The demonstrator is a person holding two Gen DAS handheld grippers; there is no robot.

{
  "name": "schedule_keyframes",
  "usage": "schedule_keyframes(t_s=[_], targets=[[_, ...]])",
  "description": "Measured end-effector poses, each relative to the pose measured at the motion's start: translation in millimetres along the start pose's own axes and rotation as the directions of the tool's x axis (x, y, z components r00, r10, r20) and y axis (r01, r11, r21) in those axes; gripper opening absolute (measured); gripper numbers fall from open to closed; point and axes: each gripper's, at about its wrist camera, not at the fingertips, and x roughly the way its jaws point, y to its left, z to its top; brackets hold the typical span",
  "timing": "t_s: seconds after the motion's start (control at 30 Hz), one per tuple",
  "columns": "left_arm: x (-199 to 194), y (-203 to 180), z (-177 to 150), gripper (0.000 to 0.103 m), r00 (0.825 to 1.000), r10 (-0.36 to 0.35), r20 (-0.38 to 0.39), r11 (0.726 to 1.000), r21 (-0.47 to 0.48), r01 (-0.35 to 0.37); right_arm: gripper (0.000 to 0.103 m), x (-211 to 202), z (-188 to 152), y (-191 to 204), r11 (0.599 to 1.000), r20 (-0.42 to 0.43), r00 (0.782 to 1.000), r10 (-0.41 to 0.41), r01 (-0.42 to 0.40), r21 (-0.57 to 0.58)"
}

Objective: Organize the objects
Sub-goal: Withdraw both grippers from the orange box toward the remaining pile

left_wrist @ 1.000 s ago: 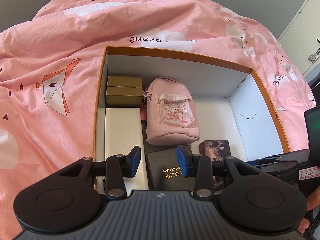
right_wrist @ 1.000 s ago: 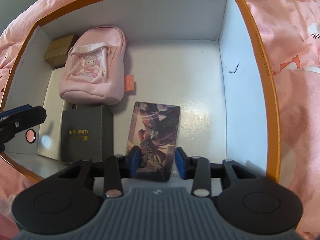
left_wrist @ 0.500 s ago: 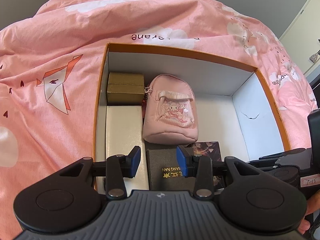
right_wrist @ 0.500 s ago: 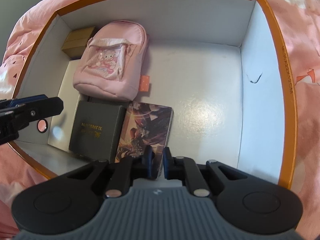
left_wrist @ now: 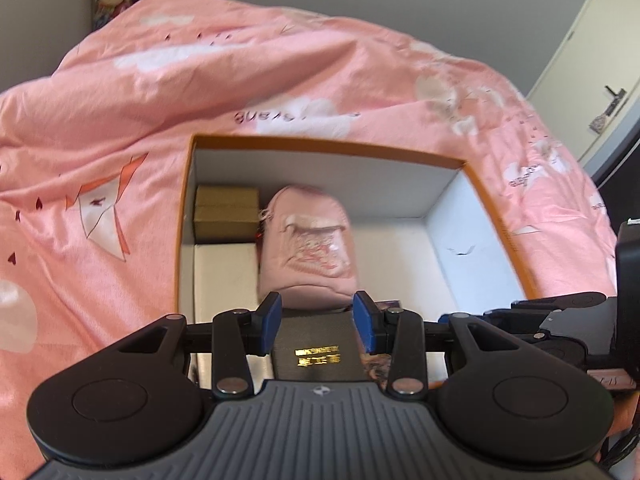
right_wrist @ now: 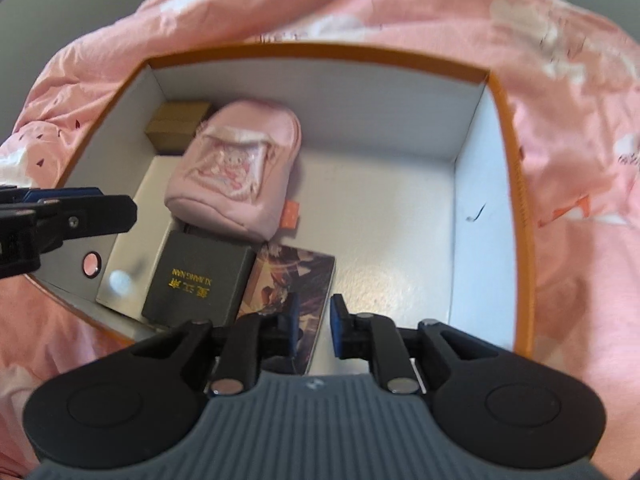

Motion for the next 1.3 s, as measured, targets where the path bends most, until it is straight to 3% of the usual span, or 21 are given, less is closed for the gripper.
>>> schedule_keyframes(t_s=[0.07, 0.23, 0.37, 0.53, 0.73, 0.87, 1.0, 1.17, 1.3], targets=[[-6.6, -5.7, -3.0, 0.044, 1.000, -0.001, 0.017, 1.000, 0.020, 0.001, 0.031, -11.1, -4.6, 3.3, 1.000, 0.052, 0.999, -0.011, 0.011, -0.006], [-24.2, -19.0, -14.1, 0.044, 0.996, -0.003, 0.085, 0.996, 0.094, -0.005, 0.040, -40.5, -20.2, 9.9, 1.000, 0.191, 0.982, -0.007, 0.003, 0.022], [-37.0, -26.3, -23.5, 0.048, 0.988, -0.008, 0.153, 0.989, 0.150, -0.015, 0.054, -61.2, -34.9, 14.7, 0.999, 0.280, 0.959, -0.031, 0.017, 0.052], [-50.2, -30.8, -36.9, 0.058, 0.976, -0.007, 0.217, 0.981, 0.191, -0.035, 0.063, -85.6, -55.8, 17.0, 0.997, 0.385, 0.922, -0.042, 0.014, 0.074], [-58.0, -30.7, -52.7, 0.059, 0.981, -0.054, 0.187, 0.978, 0.208, 0.014, 0.067, -99.6, -73.7, 21.5, 0.995, 0.396, 0.916, -0.068, 0.035, 0.088], [-59.2, -30.0, -65.0, 0.059, 0.985, -0.108, 0.135, 0.976, 0.205, 0.079, 0.084, -103.3, -87.7, 23.1, 0.992, 0.383, 0.919, -0.092, 0.050, 0.120], [-55.0, -31.6, -81.0, 0.059, 0.988, -0.129, 0.080, 0.966, 0.234, 0.107, 0.087, -106.2, -102.6, 23.0, 0.988, 0.378, 0.921, -0.094, 0.040, 0.148], [-43.1, -26.3, -95.8, 0.062, 0.995, -0.100, 0.028, 0.974, 0.208, 0.092, 0.087, -95.5, -118.0, 25.7, 0.984, 0.312, 0.943, -0.116, 0.066, 0.167], [-33.7, -18.2, -105.9, 0.068, 0.997, -0.081, -0.006, 0.981, 0.174, 0.080, 0.077, -83.7, -125.3, 23.6, 0.975, 0.245, 0.958, -0.150, 0.103, 0.195]])
